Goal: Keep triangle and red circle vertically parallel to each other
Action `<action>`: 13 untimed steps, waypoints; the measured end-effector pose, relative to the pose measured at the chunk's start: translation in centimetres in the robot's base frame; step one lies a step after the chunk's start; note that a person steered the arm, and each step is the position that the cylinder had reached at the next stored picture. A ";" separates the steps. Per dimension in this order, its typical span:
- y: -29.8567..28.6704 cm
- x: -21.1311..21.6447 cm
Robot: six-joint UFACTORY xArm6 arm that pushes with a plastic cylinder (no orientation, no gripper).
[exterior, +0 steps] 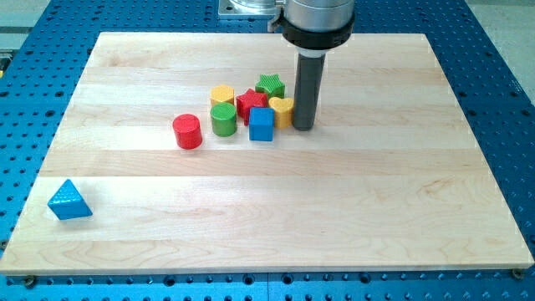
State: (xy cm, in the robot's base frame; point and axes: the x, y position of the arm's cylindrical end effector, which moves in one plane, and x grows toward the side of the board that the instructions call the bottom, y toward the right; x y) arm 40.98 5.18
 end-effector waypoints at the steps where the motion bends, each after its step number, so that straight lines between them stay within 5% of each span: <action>1: -0.4 0.4; 2: -8.2 -0.6; 4: -16.4 6.6; 5: -20.5 6.9; 7: -16.2 4.3; 10: -17.1 1.5; 13: -25.8 0.4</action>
State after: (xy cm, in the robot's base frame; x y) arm 41.36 -20.60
